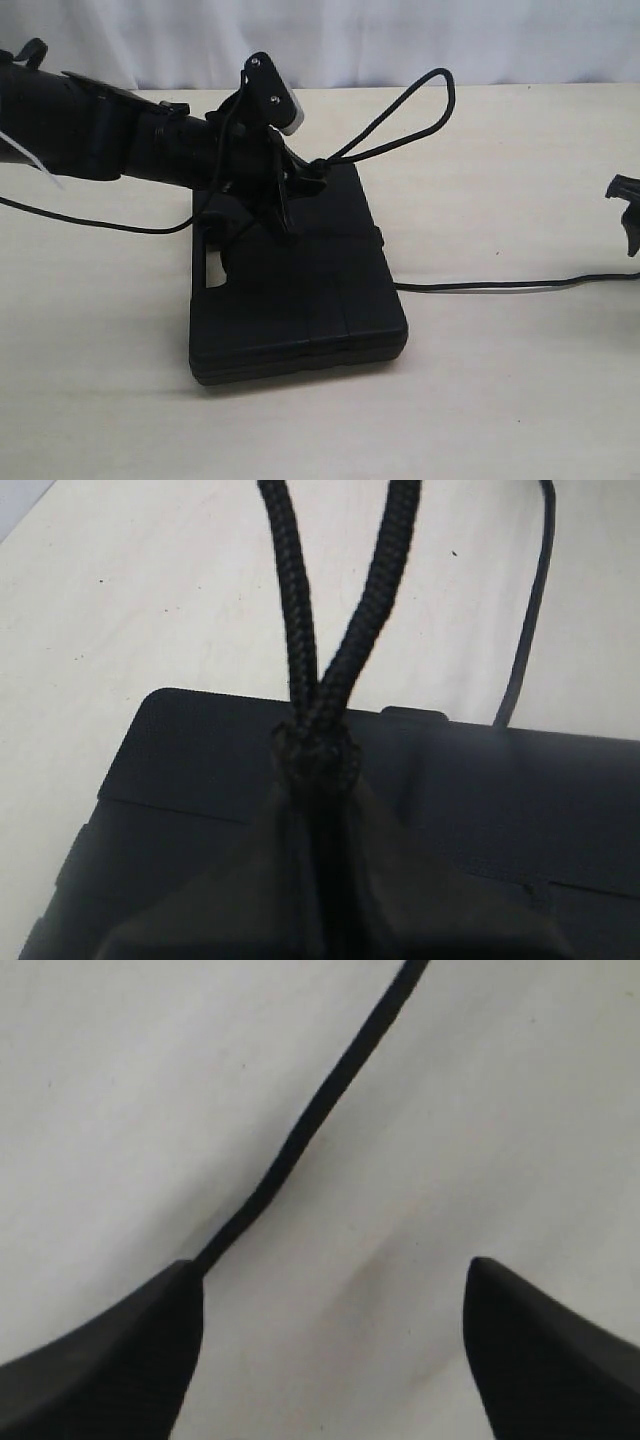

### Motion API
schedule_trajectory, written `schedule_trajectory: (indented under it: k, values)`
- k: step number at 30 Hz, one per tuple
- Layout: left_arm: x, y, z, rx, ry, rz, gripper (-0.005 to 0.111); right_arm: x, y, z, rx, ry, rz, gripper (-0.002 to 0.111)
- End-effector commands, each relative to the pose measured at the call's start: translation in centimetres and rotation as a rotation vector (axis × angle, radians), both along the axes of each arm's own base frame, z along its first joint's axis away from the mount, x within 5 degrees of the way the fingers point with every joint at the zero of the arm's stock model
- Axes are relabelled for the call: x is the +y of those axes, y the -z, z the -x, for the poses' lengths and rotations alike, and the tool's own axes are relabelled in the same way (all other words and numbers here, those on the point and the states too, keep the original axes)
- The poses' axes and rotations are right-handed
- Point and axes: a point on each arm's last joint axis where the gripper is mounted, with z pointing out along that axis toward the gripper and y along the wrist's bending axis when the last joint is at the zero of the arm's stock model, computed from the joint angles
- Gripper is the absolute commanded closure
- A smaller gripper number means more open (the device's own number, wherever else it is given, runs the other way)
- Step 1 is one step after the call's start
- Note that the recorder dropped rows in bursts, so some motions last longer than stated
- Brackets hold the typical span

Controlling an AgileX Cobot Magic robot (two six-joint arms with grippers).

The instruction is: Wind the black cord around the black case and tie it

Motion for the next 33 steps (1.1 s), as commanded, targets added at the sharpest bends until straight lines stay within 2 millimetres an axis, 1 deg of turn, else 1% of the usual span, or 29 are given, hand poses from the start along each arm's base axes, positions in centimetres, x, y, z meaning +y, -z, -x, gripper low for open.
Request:
schedule_trajectory:
  k: [1,3,5,8,9,11,14,16,18,20,21,23,25,26,27,28,29,30,31,32,33]
  values:
    - [-0.2,-0.9,0.0,-0.034,0.024,0.016,0.107,-0.5,1.9,-0.7,-0.032,0.087,0.022,0.040]
    - [-0.2,-0.9,0.0,-0.034,0.024,0.016,0.107,-0.5,3.0,-1.0,-0.041,0.139,0.013,0.040]
    - [-0.2,-0.9,0.0,-0.034,0.024,0.016,0.107,-0.5,4.0,-1.5,-0.070,0.151,0.001,0.040]
    - [-0.2,-0.9,0.0,-0.034,0.024,0.016,0.107,-0.5,5.0,-1.7,-0.073,0.191,-0.008,0.042]
    - [-0.2,-0.9,0.0,-0.034,0.024,0.016,0.107,-0.5,5.3,-1.7,-0.068,0.211,-0.010,0.046]
    - [-0.2,-1.0,0.0,-0.032,0.029,0.020,0.107,-0.5,5.9,-1.7,-0.058,0.222,-0.017,0.058]
    - [-0.3,-1.0,0.0,-0.032,0.031,0.021,0.107,0.0,6.5,-2.0,-0.078,0.263,-0.070,0.085]
    - [-0.3,-1.0,0.0,-0.032,0.031,0.021,0.107,0.6,6.4,-2.5,-0.130,0.231,-0.146,0.102]
    - [-0.3,-1.0,0.0,-0.032,0.031,0.021,0.107,1.2,5.7,-3.3,-0.207,0.158,-0.216,0.104]
    - [-0.3,-1.0,0.0,-0.032,0.031,0.021,0.107,1.9,4.2,-3.9,-0.296,0.058,-0.274,0.104]
    - [-0.3,-1.0,0.0,-0.032,0.031,0.021,0.107,2.1,3.1,-4.0,-0.331,0.019,-0.286,0.104]
    - [-0.3,-1.0,0.0,-0.032,0.031,0.021,0.107,2.4,0.4,-3.9,-0.403,-0.096,-0.272,0.104]
    - [-0.3,-1.0,0.0,-0.032,0.031,0.021,0.107,2.7,-2.5,-3.0,-0.469,-0.251,-0.217,0.104]
    - [-0.2,-1.0,0.0,-0.032,0.029,0.020,0.107,3.2,-4.7,-1.6,-0.511,-0.489,-0.129,0.104]
    - [-0.3,-1.0,0.0,-0.031,0.034,0.024,0.107,3.6,-5.9,-0.6,-0.528,-0.641,-0.082,0.104]
    - [-0.4,-1.0,0.2,-0.027,0.050,0.037,0.107,4.8,-7.5,1.2,-0.589,-0.854,-0.047,0.104]
    - [-0.5,-1.1,0.2,-0.026,0.057,0.043,0.107,5.4,-8.1,2.1,-0.635,-0.943,-0.026,0.104]
    - [-0.6,-1.1,0.3,-0.021,0.075,0.057,0.107,6.4,-8.7,3.6,-0.712,-1.089,0.013,0.104]
    - [-0.7,-1.2,0.4,-0.018,0.087,0.067,0.107,7.0,-8.7,4.4,-0.737,-1.188,0.036,0.104]
    - [-0.8,-1.3,0.5,-0.014,0.103,0.082,0.107,7.8,-7.9,5.9,-0.740,-1.365,0.081,0.104]
    - [-0.8,-1.3,0.6,0.002,0.107,0.104,0.107,8.1,-6.9,6.8,-0.729,-1.433,0.095,0.104]
